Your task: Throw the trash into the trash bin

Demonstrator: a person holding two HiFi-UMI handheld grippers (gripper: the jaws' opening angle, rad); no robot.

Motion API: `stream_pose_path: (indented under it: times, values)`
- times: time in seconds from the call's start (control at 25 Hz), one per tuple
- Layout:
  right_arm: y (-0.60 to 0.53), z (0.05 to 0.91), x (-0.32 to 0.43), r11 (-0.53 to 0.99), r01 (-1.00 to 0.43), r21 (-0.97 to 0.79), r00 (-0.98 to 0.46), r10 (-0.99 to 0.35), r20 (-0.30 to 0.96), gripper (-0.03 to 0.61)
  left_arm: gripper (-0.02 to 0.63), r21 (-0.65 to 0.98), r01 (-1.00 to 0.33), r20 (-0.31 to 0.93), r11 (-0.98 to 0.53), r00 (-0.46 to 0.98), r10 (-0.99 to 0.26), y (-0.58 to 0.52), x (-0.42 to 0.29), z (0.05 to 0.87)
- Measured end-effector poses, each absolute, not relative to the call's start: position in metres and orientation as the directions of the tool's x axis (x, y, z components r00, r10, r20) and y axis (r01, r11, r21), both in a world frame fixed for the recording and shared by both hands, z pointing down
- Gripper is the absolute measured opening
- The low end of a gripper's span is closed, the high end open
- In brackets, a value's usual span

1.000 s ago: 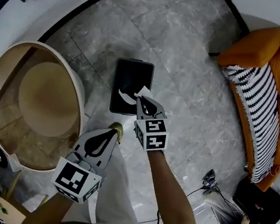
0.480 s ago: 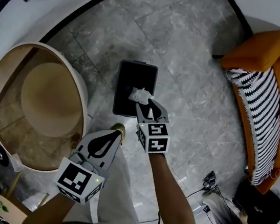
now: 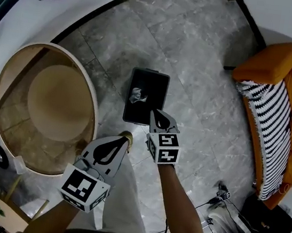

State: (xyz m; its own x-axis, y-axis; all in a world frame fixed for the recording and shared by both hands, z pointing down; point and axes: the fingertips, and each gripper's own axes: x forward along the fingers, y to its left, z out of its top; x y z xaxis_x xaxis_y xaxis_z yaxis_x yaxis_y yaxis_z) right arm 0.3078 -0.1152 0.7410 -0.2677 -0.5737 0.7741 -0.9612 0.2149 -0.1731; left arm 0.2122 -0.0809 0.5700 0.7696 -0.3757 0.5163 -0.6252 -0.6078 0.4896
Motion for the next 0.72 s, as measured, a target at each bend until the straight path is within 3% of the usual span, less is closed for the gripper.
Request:
stream_pose_path:
  times: [0.44,0.72]
  values:
    - [-0.139,0.641,0.275,0.231,-0.953,-0.194,-0.3,-0.65,0.698,0.02,0.018,0.484,-0.639,0.471,-0.598,0.766,-0.437,-0.088,0.178,0.501]
    - [-0.148,0.568,0.21,0.315,-0.922,-0.225,-0.383,-0.653,0.654,0.02,0.018,0.485,-0.686,0.447,-0.542,0.727,-0.521,-0.083,0.128,0.439]
